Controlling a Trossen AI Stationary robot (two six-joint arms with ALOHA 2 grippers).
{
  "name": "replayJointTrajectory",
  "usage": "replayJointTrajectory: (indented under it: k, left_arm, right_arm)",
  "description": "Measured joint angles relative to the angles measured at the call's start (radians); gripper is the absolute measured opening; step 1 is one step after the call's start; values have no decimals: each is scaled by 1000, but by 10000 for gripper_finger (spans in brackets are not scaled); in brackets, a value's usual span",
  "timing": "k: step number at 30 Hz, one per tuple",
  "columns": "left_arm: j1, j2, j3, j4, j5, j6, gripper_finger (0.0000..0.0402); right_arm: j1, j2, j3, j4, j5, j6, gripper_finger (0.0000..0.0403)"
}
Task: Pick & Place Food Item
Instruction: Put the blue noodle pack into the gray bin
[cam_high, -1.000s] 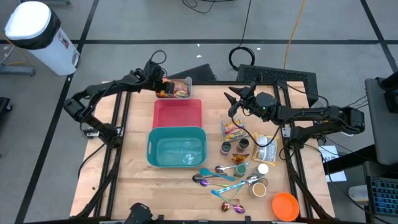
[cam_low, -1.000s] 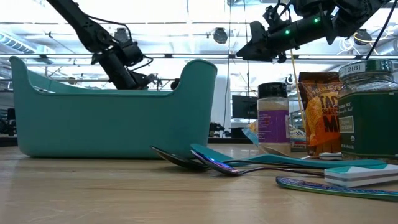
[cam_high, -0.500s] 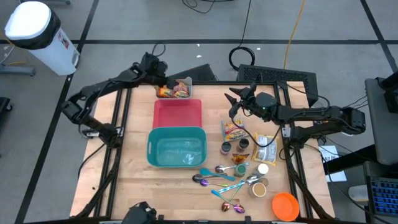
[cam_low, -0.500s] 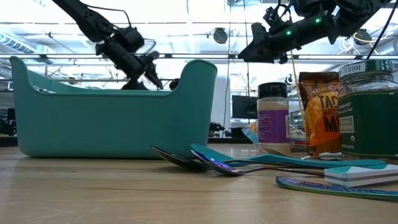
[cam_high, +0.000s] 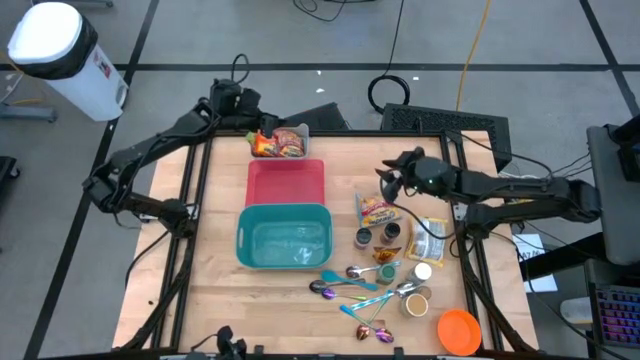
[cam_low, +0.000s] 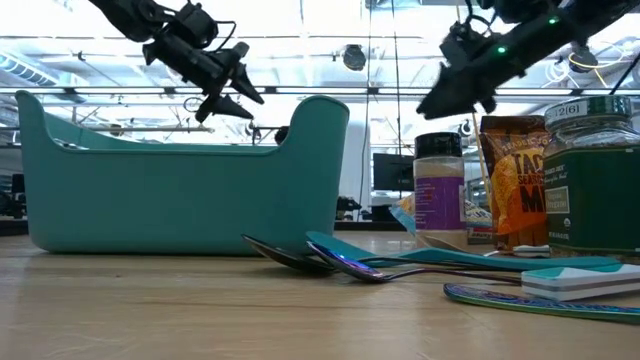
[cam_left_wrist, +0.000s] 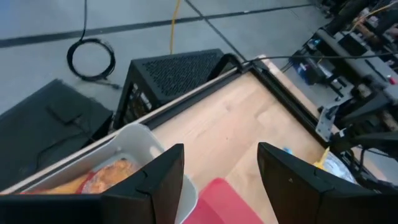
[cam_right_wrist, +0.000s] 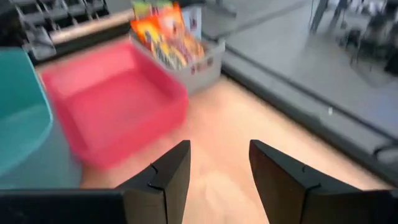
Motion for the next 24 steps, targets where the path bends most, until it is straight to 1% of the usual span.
replayJointTrajectory:
  k: [3, 7, 10, 12, 15, 18, 24]
  left_arm:
    - [-16, 6, 0, 26, -16, 5, 212]
    - [-46, 14, -1, 36, -75, 6, 212]
    - [-69, 12, -1, 41, -135, 19, 212]
    - [-88, 13, -1, 49, -179, 40, 212]
    - [-115, 13, -1, 64, -224, 55, 212]
    - [-140, 13, -1, 65, -244, 60, 212]
    - [-179, 13, -1, 78, -247, 128, 212]
  right_arm:
    - [-9, -38, 6, -153, -37, 96, 155]
    - [-41, -36, 5, -299, -154, 233, 156]
    - [-59, 1, -9, -300, -256, 270, 156]
    - [-63, 37, -10, -277, -299, 269, 156]
    - [-63, 95, -10, -284, -310, 251, 156]
    - [-62, 157, -10, -287, -329, 252, 162]
    - [-62, 250, -10, -230, -401, 256, 202]
